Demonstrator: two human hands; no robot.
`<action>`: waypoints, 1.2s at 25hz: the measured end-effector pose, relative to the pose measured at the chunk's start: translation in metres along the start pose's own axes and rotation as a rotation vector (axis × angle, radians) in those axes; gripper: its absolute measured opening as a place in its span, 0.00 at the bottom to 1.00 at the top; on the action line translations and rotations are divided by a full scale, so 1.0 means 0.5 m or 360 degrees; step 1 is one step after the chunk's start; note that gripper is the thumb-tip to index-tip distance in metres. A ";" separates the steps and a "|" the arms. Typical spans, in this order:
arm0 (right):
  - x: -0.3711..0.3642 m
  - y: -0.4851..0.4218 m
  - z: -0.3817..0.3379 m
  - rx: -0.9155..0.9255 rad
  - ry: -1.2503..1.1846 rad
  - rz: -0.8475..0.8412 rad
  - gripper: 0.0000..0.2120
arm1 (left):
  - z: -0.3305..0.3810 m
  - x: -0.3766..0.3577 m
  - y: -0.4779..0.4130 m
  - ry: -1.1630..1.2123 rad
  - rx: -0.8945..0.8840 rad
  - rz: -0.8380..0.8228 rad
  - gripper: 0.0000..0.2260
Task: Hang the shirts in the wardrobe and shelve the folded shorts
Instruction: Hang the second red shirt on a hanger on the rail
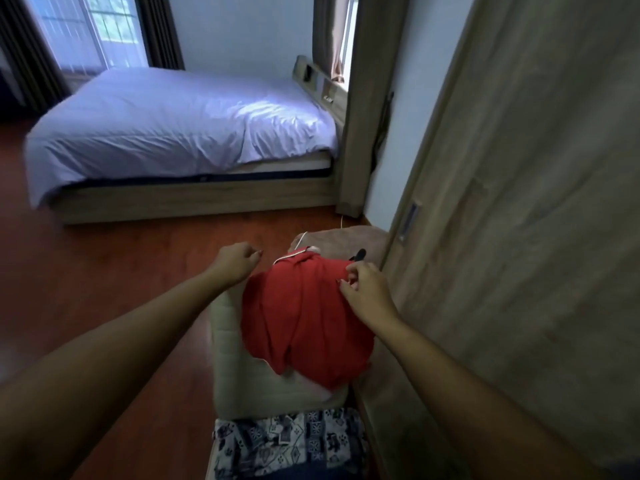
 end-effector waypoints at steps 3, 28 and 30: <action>-0.053 -0.031 0.034 -0.0127 -0.0049 0.0046 0.12 | 0.025 -0.060 -0.068 0.0033 -0.0079 -0.0158 0.13; 0.182 0.092 -0.166 0.0380 -0.0837 0.0109 0.07 | 0.356 0.213 0.373 0.1337 -0.0931 -0.0440 0.08; 0.295 0.148 -0.168 0.0351 -0.0746 0.0439 0.07 | 0.419 0.228 0.452 0.1493 -0.0788 -0.0579 0.06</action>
Point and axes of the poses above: each hand's wrist, its own y-axis away from the middle knuckle, its own x-axis out of the back of the hand, z = x × y, the point moved 7 cm from there along -y, towards the middle knuckle, and after that the axes turned 14 degrees about x, right-handed, at the moved point
